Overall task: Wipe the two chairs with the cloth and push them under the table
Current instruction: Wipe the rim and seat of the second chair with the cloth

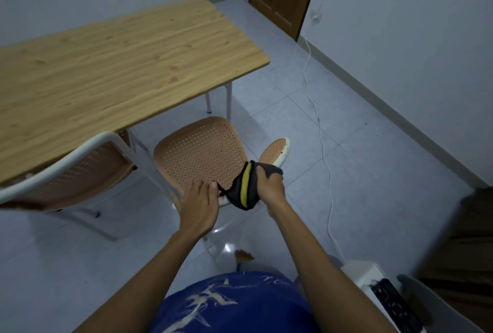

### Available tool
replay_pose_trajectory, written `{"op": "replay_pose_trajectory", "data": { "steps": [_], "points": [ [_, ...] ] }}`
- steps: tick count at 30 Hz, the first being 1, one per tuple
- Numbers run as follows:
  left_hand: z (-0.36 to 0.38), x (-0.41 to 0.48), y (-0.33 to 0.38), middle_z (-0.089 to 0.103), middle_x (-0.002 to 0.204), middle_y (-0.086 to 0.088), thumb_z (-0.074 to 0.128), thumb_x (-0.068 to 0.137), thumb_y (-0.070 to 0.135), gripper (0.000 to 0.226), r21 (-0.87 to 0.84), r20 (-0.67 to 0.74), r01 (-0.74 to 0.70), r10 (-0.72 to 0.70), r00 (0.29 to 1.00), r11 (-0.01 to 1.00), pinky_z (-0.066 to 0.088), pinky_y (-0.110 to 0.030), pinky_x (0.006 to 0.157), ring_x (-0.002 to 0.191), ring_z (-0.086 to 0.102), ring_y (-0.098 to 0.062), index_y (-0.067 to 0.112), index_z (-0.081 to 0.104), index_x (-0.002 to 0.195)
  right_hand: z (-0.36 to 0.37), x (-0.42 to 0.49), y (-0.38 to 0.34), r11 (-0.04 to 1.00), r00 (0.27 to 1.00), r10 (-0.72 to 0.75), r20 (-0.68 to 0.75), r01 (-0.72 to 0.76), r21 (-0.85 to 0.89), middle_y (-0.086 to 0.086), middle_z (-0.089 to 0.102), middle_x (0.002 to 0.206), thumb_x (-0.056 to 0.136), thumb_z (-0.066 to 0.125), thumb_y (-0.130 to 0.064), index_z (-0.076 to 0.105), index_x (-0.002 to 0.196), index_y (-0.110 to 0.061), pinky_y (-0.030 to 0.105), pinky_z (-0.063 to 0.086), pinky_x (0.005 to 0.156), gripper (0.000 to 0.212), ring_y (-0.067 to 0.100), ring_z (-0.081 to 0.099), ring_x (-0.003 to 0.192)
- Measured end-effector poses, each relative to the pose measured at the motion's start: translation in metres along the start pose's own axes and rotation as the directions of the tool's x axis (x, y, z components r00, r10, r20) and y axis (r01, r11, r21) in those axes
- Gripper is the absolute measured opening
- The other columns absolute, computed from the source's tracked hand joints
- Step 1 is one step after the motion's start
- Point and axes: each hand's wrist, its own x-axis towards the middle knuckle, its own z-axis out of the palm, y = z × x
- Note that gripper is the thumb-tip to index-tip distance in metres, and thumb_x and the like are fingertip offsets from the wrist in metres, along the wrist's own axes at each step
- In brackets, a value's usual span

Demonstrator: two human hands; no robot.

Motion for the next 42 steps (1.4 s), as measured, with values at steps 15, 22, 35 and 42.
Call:
{"op": "replay_pose_trajectory", "data": {
  "steps": [15, 22, 35, 42],
  "points": [
    [0.013, 0.015, 0.005, 0.058, 0.11, 0.002, 0.014, 0.098, 0.05, 0.051, 0.023, -0.026, 0.22, -0.22, 0.975, 0.975, -0.004, -0.066, 0.11, 0.124, 0.042, -0.022, 0.025, 0.055, 0.08, -0.048, 0.077, -0.07, 0.958, 1.0, -0.023, -0.001, 0.022, -0.286, 0.023, 0.035, 0.151, 0.1, 0.048, -0.031, 0.023, 0.151, 0.0, 0.046, 0.044, 0.106, 0.064, 0.039, 0.046, 0.131],
    [0.046, 0.039, 0.049, 0.06, 0.112, -0.003, 0.014, 0.097, 0.048, 0.056, 0.158, -0.116, 0.134, -0.117, 0.986, 0.978, 0.013, -0.063, 0.111, 0.124, 0.044, -0.025, 0.018, 0.061, 0.093, -0.032, 0.027, -0.015, 0.858, 0.937, -0.341, 0.073, 0.342, -0.383, 0.014, -0.023, 0.163, 0.105, 0.04, -0.034, -0.013, 0.158, -0.012, 0.034, 0.004, 0.119, 0.078, 0.028, -0.007, 0.153],
    [0.053, 0.041, 0.052, 0.065, 0.118, -0.002, 0.018, 0.096, 0.056, 0.062, 0.251, -0.195, 0.22, -0.173, 0.965, 0.943, 0.024, -0.055, 0.11, 0.124, 0.046, -0.025, 0.022, 0.068, 0.103, -0.067, 0.143, -0.072, 0.959, 0.975, 0.062, 0.211, 0.001, -0.283, 0.021, 0.059, 0.127, 0.093, 0.049, -0.029, 0.05, 0.128, 0.001, 0.042, 0.055, 0.09, 0.046, 0.032, 0.061, 0.111],
    [0.053, 0.039, 0.053, 0.066, 0.118, -0.001, 0.018, 0.095, 0.059, 0.062, 0.253, -0.191, 0.23, -0.185, 0.964, 0.94, 0.027, -0.054, 0.107, 0.123, 0.047, -0.026, 0.024, 0.068, 0.106, -0.054, 0.07, -0.032, 0.787, 0.888, -0.441, 0.132, 0.454, -0.417, 0.015, 0.012, 0.163, 0.104, 0.043, -0.017, 0.034, 0.144, -0.002, 0.041, 0.018, 0.123, 0.044, 0.025, 0.018, 0.148]
  ]
}}
